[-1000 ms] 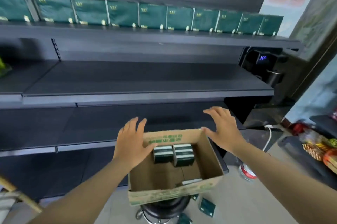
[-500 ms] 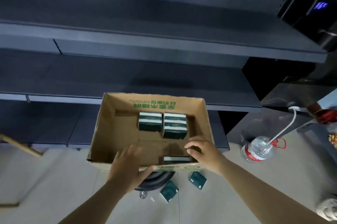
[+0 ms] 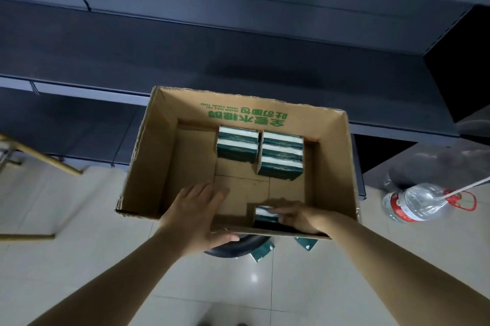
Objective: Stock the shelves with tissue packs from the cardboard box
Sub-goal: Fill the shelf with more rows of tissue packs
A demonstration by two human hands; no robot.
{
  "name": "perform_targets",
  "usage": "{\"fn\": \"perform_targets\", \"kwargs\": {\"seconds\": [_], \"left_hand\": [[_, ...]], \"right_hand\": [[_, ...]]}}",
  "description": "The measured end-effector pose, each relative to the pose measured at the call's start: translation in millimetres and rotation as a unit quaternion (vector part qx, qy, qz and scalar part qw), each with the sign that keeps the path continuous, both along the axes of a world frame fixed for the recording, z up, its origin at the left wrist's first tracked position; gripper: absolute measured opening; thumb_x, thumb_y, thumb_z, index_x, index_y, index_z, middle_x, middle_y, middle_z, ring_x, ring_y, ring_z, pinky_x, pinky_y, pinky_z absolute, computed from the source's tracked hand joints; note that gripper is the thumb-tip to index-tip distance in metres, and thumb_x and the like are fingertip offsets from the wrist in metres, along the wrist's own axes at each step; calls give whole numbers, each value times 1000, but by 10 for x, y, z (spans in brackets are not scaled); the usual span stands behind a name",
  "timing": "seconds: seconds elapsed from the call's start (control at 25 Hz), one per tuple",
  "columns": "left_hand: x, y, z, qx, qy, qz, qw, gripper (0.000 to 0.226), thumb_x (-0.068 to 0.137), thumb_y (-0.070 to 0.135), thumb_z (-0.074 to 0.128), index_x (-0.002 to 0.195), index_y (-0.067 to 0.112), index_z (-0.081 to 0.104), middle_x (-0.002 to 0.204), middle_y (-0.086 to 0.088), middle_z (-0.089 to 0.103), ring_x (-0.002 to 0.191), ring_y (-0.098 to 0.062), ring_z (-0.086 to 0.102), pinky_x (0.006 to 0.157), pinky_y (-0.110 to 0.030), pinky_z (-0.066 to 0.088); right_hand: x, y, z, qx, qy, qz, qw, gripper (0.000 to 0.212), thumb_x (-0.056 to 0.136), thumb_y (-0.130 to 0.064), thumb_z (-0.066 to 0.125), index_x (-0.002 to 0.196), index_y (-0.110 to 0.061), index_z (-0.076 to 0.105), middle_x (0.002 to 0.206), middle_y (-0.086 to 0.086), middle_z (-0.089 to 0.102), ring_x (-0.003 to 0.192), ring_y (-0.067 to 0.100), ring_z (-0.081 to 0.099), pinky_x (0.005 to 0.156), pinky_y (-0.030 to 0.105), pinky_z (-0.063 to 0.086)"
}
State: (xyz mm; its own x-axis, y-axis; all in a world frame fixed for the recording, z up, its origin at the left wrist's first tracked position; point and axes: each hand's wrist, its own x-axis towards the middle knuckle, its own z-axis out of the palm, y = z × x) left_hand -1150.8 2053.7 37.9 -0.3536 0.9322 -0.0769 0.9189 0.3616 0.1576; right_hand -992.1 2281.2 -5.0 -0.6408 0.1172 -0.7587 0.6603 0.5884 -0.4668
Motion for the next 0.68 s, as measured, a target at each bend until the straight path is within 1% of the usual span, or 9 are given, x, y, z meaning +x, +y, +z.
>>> {"fn": "perform_targets", "kwargs": {"seconds": [0.12, 0.2, 0.28, 0.36, 0.44, 0.52, 0.56, 0.6, 0.68], "left_hand": [[31, 7, -22, -4, 4, 2, 1000, 78, 78, 83, 11, 120, 26, 43, 106, 1, 68, 96, -23, 67, 79, -42, 54], [44, 9, -35, -14, -1, 5, 1000, 78, 77, 83, 12, 119, 25, 43, 105, 1, 69, 95, -23, 67, 79, -42, 54], [31, 12, -38, -16, 3, 0, 1000, 77, 77, 83, 11, 117, 25, 43, 105, 0, 69, 96, -23, 67, 78, -42, 55], [23, 26, 7, -29, 1, -5, 1000, 79, 76, 84, 10, 121, 26, 40, 113, 0, 67, 103, -25, 64, 85, -44, 52], [39, 10, 64, -67, -21, -3, 998, 87, 72, 88, 13, 134, 29, 31, 136, 1, 52, 125, -25, 49, 103, -43, 36], [11, -22, 123, -81, -50, 7, 995, 95, 68, 88, 21, 143, 30, 26, 149, 4, 35, 137, -22, 32, 110, -36, 16], [-28, -22, 206, -53, -50, 5, 997, 94, 70, 88, 22, 142, 28, 30, 147, 3, 38, 135, -22, 35, 109, -35, 18], [-83, -14, 306, -31, -34, -6, 999, 91, 73, 88, 21, 137, 25, 36, 139, 2, 46, 128, -22, 44, 107, -37, 27], [-284, -26, 589, 24, 18, -15, 999, 81, 77, 84, 25, 126, 22, 43, 120, 0, 60, 108, -21, 59, 92, -40, 47]], "right_hand": [[15, 112, -143, 36, 25, 34, 998, 53, 94, -27, 54, 139, -43, 34, 155, -5, 17, 143, 22, 15, 118, 39, 11], [-13, 132, -161, 52, 52, 22, 997, 61, 91, -14, 59, 141, -39, 34, 155, -3, 17, 143, 21, 13, 118, 36, 10], [-47, 116, -166, 84, 80, 37, 993, 62, 90, -2, 55, 140, -35, 38, 155, -4, 19, 144, 20, 14, 117, 31, 10], [-77, 87, -119, 115, 105, 67, 986, 59, 91, 0, 50, 138, -34, 41, 154, -4, 24, 142, 20, 20, 117, 30, 15], [-88, 65, -12, 137, 133, 53, 980, 53, 91, -4, 51, 135, -35, 44, 148, -4, 33, 137, 20, 32, 114, 29, 27], [-117, 37, 203, 154, 177, 16, 972, 47, 92, -8, 53, 131, -33, 47, 139, -7, 43, 128, 15, 42, 105, 23, 35], [-153, 27, 359, 163, 204, 7, 965, 45, 92, -9, 53, 130, -31, 49, 135, -8, 47, 126, 12, 43, 103, 21, 35], [-194, 19, 527, 174, 231, 3, 957, 43, 92, -9, 53, 129, -30, 50, 131, -9, 49, 124, 10, 43, 102, 20, 33], [-314, -1, 953, 208, 293, 6, 933, 41, 91, -7, 53, 126, -28, 53, 124, -9, 52, 119, 10, 44, 102, 21, 31]]}}
